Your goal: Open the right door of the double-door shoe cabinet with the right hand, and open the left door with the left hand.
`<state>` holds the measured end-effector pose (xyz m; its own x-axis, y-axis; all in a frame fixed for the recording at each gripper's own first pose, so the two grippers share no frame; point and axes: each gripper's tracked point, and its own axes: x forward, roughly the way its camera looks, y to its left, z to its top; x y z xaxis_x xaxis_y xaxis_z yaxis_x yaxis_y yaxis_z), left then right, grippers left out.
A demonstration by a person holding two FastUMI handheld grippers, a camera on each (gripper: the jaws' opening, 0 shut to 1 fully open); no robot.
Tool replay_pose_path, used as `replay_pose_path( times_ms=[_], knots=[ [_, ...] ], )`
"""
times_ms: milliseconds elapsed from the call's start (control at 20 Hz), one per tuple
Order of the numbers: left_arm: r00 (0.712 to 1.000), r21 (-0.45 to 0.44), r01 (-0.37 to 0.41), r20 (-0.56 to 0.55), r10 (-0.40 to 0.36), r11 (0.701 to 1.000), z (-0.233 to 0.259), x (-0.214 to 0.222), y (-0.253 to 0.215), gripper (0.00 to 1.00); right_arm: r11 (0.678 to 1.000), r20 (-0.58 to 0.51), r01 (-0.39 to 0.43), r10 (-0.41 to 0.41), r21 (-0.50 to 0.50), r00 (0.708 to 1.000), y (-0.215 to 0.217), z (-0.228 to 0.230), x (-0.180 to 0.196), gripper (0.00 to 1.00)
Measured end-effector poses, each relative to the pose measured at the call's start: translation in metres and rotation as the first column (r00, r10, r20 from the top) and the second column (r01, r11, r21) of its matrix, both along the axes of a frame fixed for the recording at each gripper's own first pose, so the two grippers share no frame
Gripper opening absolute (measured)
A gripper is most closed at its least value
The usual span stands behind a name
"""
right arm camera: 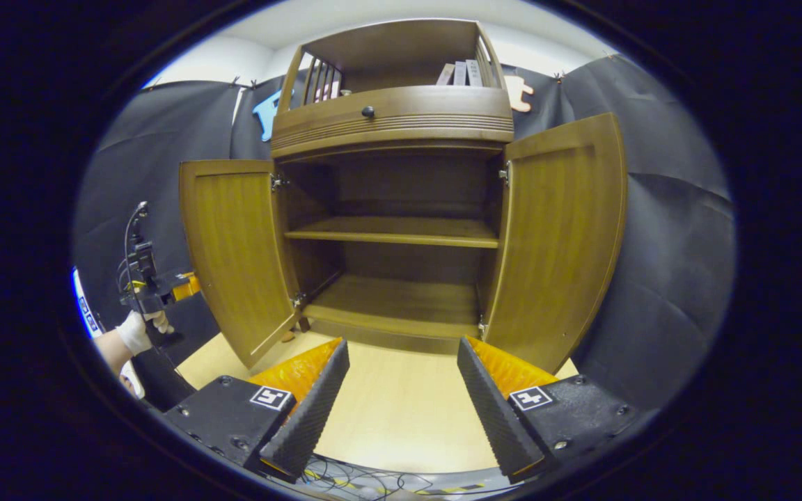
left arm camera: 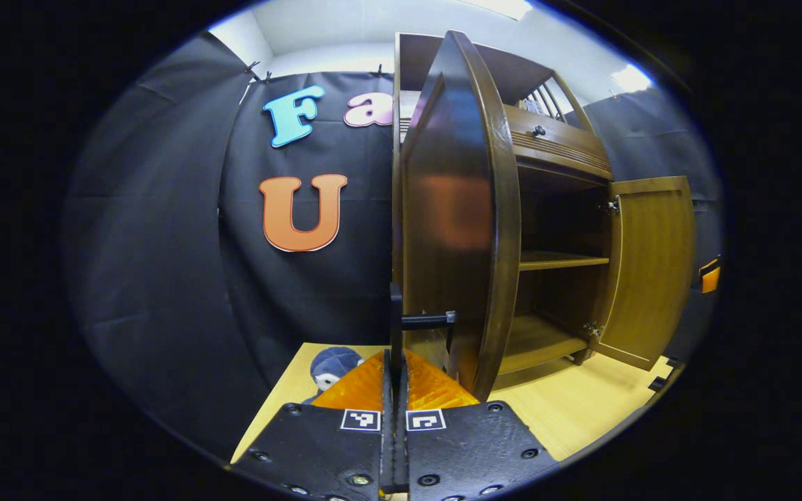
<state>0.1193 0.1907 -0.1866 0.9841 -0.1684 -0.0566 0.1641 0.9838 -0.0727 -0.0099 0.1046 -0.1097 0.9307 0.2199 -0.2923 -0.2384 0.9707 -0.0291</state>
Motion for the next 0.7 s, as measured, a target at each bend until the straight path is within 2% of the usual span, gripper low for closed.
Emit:
replay_pose_path(
  times_ms=[450, 700],
  knots=[
    [0.989, -0.013, 0.146, 0.004, -0.146, 0.989, -0.005, 0.010, 0.028, 0.00, 1.000, -0.008, -0.024, 0.024, -0.018, 1.000, 0.008, -0.002, -0.002, 0.99],
    [0.986, -0.017, 0.168, 0.000, -0.168, 0.986, -0.004, 0.009, 0.031, 0.00, 1.000, -0.007, -0.017, 0.017, -0.021, 1.000, 0.005, 0.001, -0.003, 0.99]
  ],
)
